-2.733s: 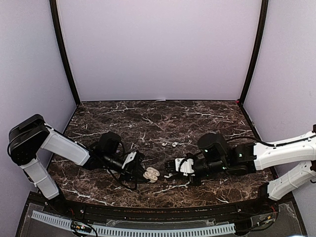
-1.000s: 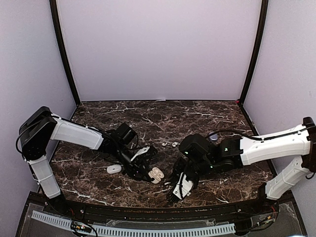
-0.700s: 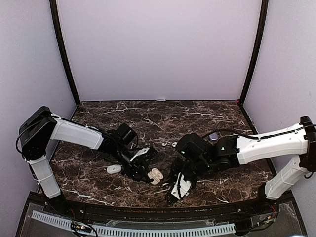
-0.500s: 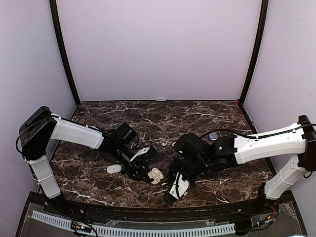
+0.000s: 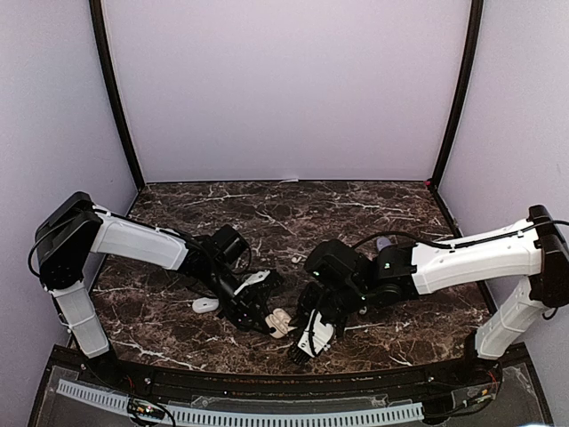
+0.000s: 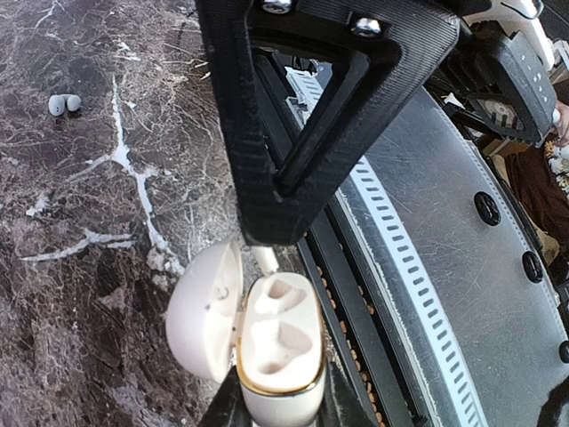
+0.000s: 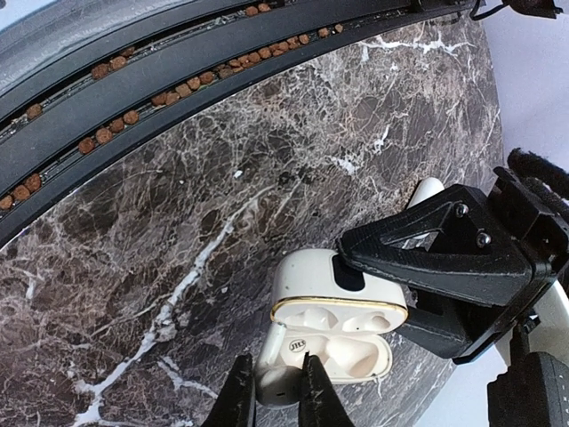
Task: Insert the wireless bluetooth earbuds into the charging case
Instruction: Insert the right earbud into the right side groove of the charging case.
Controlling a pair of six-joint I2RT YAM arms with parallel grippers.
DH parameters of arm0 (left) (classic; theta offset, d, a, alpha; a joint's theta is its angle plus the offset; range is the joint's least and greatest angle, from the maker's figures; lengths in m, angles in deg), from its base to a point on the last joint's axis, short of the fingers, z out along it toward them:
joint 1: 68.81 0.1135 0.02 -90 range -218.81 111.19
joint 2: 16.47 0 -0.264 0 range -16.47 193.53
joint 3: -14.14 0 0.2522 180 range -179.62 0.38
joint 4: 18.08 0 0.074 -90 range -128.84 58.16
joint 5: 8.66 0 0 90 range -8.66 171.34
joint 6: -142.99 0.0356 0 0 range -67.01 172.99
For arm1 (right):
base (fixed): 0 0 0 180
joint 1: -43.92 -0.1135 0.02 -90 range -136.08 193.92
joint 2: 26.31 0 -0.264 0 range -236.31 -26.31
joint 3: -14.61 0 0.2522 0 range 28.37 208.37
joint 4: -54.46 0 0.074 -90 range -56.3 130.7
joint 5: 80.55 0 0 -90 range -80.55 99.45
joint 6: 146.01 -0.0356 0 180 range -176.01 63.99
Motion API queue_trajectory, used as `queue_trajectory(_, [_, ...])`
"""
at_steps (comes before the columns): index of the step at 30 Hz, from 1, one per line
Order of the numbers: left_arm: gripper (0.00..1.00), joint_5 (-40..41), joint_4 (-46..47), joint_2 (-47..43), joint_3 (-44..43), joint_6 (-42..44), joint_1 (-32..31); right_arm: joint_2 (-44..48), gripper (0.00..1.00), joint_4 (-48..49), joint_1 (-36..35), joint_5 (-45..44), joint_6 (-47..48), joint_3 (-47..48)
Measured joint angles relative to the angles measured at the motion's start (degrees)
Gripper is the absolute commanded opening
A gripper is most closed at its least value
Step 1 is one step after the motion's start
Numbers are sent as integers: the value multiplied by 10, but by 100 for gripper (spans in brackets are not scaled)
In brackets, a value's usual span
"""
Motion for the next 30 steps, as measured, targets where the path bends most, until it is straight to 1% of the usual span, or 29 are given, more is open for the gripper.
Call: queue_trajectory(30, [16, 2, -6, 3, 0, 3, 0, -18, 0, -10, -6, -5, 0, 27])
